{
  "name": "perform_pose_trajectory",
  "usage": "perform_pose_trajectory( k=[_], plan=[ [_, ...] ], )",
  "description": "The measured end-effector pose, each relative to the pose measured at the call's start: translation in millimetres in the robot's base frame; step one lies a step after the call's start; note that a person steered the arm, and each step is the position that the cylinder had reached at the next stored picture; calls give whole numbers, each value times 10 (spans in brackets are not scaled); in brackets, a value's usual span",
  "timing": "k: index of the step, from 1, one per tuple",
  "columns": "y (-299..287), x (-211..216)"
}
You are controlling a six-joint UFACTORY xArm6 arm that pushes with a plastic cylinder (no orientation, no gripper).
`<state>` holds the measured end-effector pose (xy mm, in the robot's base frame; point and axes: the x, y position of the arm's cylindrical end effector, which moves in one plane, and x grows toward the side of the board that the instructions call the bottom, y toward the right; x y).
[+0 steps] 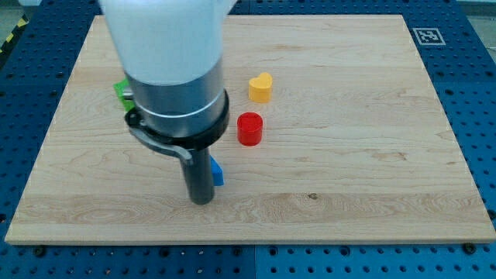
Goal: Move the blue triangle to the bottom left of the red circle
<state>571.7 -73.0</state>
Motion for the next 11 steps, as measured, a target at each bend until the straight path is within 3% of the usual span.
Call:
perform_pose_trajectory(
  k=[1, 2, 5, 7, 11],
  plan=[
    [-415, -43],
    [-467, -166],
    [-316, 0],
    [145, -29],
    [242, -357]
  ],
)
